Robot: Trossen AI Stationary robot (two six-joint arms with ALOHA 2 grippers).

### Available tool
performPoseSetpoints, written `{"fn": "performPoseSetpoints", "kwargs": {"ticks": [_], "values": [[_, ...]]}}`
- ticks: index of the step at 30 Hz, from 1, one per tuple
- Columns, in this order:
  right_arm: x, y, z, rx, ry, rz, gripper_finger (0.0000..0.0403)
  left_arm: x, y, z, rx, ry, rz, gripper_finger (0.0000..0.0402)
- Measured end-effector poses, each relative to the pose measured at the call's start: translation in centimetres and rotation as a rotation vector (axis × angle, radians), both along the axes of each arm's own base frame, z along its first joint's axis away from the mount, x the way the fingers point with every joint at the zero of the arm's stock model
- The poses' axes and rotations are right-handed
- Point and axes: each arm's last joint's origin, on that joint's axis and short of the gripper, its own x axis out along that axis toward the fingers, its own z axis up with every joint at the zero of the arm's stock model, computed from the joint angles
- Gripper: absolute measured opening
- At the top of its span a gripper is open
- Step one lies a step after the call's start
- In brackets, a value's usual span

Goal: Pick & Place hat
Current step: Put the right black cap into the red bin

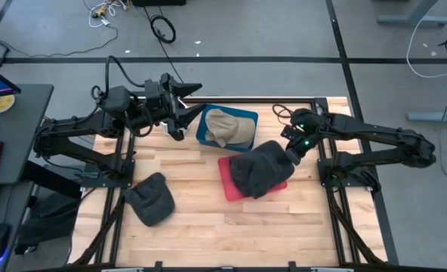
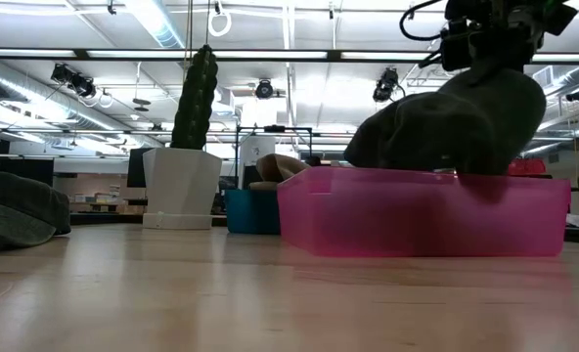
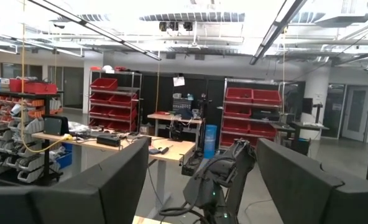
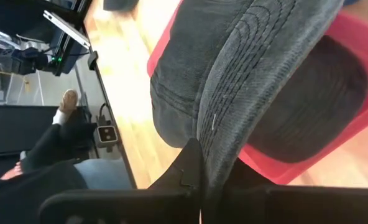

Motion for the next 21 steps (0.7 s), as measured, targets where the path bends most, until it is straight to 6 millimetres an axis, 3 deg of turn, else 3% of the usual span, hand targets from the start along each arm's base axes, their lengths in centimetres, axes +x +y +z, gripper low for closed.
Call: {"fn": "performPoseSetpoints", "kwargs": {"ticks": [14,21], "values": [[2.1,-0.5,-1.7,0.151,0.148,-0.127,0.0004,0.0,0.0,0.0,-0.001,0.000,-0.001,0.0300],[3.6,-0.9,-1.4,0.149,0.046,-0.150,0.0004,0.0,0.0,0.0,-0.003,0.001,-0.002,0.0300]]}}
